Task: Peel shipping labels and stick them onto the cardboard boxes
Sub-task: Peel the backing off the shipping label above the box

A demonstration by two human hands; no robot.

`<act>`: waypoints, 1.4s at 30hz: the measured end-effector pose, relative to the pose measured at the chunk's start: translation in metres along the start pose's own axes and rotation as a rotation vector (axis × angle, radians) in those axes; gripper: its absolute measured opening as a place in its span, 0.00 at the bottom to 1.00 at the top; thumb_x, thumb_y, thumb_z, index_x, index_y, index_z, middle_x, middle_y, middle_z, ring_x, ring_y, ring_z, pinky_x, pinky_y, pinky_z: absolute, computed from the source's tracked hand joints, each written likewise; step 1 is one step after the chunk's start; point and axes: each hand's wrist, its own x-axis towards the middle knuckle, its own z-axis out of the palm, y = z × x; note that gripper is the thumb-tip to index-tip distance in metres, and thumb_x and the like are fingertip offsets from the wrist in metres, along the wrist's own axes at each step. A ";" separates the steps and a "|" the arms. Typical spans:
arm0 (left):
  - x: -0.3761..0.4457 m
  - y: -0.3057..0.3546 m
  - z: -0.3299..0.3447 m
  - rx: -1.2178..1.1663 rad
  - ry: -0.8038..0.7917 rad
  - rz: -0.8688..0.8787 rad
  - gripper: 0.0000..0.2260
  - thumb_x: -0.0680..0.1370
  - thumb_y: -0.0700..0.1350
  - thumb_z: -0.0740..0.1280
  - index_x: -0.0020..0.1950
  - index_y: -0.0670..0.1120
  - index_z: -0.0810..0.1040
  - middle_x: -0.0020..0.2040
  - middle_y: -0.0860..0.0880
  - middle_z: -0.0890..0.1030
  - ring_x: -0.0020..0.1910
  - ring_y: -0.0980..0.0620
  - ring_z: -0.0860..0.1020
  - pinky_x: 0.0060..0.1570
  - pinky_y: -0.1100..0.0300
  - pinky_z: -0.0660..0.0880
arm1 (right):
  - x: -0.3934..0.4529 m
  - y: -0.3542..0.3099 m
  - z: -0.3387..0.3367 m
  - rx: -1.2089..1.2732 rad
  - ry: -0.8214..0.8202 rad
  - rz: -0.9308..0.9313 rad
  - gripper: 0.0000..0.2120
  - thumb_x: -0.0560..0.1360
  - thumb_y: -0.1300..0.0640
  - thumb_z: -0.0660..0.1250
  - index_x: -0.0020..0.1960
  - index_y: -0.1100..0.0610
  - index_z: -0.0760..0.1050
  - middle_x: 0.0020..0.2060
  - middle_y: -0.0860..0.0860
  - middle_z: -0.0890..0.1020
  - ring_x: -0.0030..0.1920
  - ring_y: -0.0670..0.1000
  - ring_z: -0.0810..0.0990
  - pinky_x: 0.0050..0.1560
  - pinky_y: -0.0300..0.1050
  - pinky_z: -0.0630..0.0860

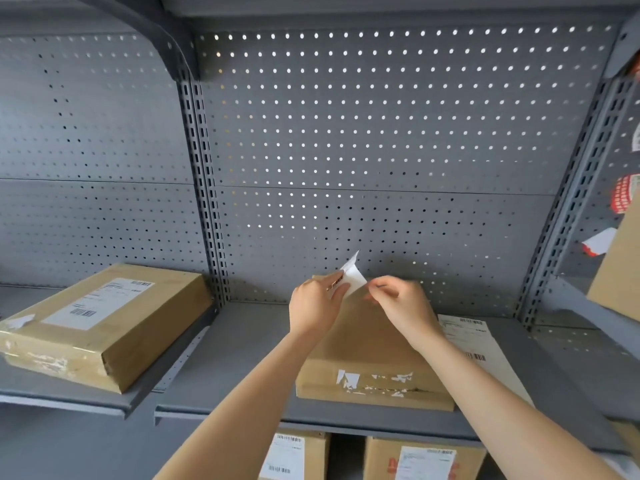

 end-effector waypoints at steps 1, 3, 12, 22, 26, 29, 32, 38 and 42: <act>-0.001 0.000 0.005 -0.010 -0.013 -0.016 0.15 0.78 0.55 0.62 0.64 0.57 0.76 0.51 0.51 0.84 0.52 0.46 0.79 0.45 0.55 0.76 | -0.001 0.003 0.000 0.013 0.004 0.008 0.06 0.76 0.56 0.65 0.48 0.54 0.81 0.40 0.46 0.85 0.45 0.43 0.82 0.36 0.26 0.70; -0.003 -0.001 0.013 -0.023 -0.036 -0.038 0.15 0.78 0.56 0.62 0.64 0.58 0.76 0.50 0.50 0.84 0.52 0.44 0.78 0.46 0.54 0.77 | -0.004 0.009 -0.001 0.041 0.018 0.031 0.06 0.76 0.56 0.66 0.47 0.53 0.82 0.39 0.45 0.85 0.44 0.43 0.82 0.37 0.25 0.70; -0.002 0.002 0.022 -0.051 -0.061 -0.035 0.15 0.77 0.53 0.66 0.63 0.55 0.78 0.58 0.47 0.80 0.58 0.47 0.76 0.57 0.55 0.72 | -0.003 0.015 0.000 0.071 0.044 0.028 0.04 0.75 0.57 0.67 0.46 0.53 0.81 0.39 0.45 0.85 0.43 0.40 0.82 0.39 0.24 0.70; -0.002 0.015 0.023 -0.247 -0.044 0.063 0.14 0.75 0.48 0.70 0.60 0.49 0.80 0.58 0.50 0.80 0.60 0.54 0.74 0.53 0.70 0.65 | 0.002 0.021 0.001 0.162 0.066 0.067 0.04 0.75 0.58 0.67 0.45 0.55 0.82 0.39 0.46 0.85 0.44 0.44 0.82 0.43 0.32 0.73; 0.001 0.015 0.025 -0.292 -0.084 0.000 0.13 0.75 0.50 0.69 0.59 0.52 0.81 0.56 0.53 0.81 0.55 0.56 0.76 0.44 0.74 0.67 | 0.002 0.023 0.000 0.207 0.028 0.053 0.05 0.75 0.59 0.67 0.45 0.55 0.82 0.39 0.49 0.85 0.41 0.42 0.81 0.43 0.30 0.73; 0.001 0.013 0.023 -0.345 -0.082 -0.052 0.10 0.75 0.48 0.69 0.56 0.51 0.82 0.49 0.56 0.80 0.49 0.59 0.76 0.41 0.79 0.66 | 0.002 0.024 0.000 0.252 0.021 0.056 0.06 0.76 0.61 0.66 0.45 0.56 0.82 0.40 0.52 0.85 0.38 0.41 0.80 0.43 0.30 0.74; 0.000 0.012 0.021 -0.397 -0.082 -0.079 0.08 0.75 0.47 0.69 0.53 0.51 0.83 0.45 0.57 0.79 0.46 0.60 0.75 0.41 0.80 0.67 | 0.003 0.023 0.001 0.233 0.013 0.078 0.05 0.75 0.60 0.67 0.45 0.56 0.82 0.39 0.51 0.85 0.38 0.41 0.80 0.41 0.28 0.73; 0.000 0.013 0.021 -0.396 -0.089 -0.077 0.10 0.76 0.49 0.69 0.56 0.51 0.82 0.48 0.54 0.80 0.48 0.59 0.75 0.41 0.80 0.66 | 0.003 0.023 0.002 0.221 0.005 0.100 0.04 0.75 0.58 0.67 0.46 0.56 0.81 0.40 0.50 0.85 0.44 0.46 0.82 0.44 0.32 0.73; 0.000 0.013 0.021 -0.386 -0.094 -0.078 0.11 0.75 0.49 0.69 0.57 0.52 0.82 0.51 0.52 0.82 0.48 0.59 0.75 0.40 0.81 0.66 | 0.003 0.024 0.002 0.218 0.011 0.094 0.04 0.75 0.58 0.68 0.45 0.54 0.81 0.39 0.48 0.85 0.44 0.47 0.82 0.46 0.35 0.73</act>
